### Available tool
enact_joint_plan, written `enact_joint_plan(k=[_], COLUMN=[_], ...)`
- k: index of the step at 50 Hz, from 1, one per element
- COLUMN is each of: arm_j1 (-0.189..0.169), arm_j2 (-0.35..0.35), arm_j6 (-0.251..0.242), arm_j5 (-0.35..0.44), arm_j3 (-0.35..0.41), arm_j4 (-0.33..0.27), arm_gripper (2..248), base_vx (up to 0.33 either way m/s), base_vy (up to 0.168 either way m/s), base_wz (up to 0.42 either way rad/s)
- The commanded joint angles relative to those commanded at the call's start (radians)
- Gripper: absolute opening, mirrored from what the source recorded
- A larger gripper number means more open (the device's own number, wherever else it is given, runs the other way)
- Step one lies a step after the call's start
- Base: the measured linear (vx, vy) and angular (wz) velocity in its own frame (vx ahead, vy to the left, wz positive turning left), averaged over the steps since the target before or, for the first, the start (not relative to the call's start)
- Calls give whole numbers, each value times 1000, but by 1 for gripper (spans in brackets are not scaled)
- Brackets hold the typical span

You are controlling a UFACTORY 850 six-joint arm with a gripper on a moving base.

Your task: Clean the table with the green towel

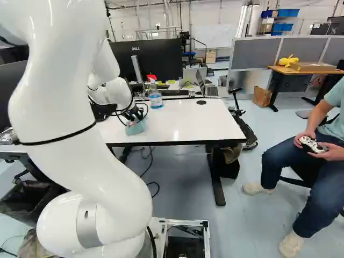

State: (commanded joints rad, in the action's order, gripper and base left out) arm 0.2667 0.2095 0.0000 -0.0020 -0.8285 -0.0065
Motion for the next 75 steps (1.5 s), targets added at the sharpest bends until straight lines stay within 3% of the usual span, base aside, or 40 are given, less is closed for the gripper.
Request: enact_joint_plan(k=[14,49,75], arm_j1=[12,116,175], arm_j2=[52,104,42], arm_j6=[0,0,0], arm_j5=[0,0,0], arm_j3=[-62,-125,-50], arm_j4=[0,0,0], arm_gripper=[57,57,57], base_vx=[0,0,0], base_vy=[0,0,0], base_wz=[0,0,0])
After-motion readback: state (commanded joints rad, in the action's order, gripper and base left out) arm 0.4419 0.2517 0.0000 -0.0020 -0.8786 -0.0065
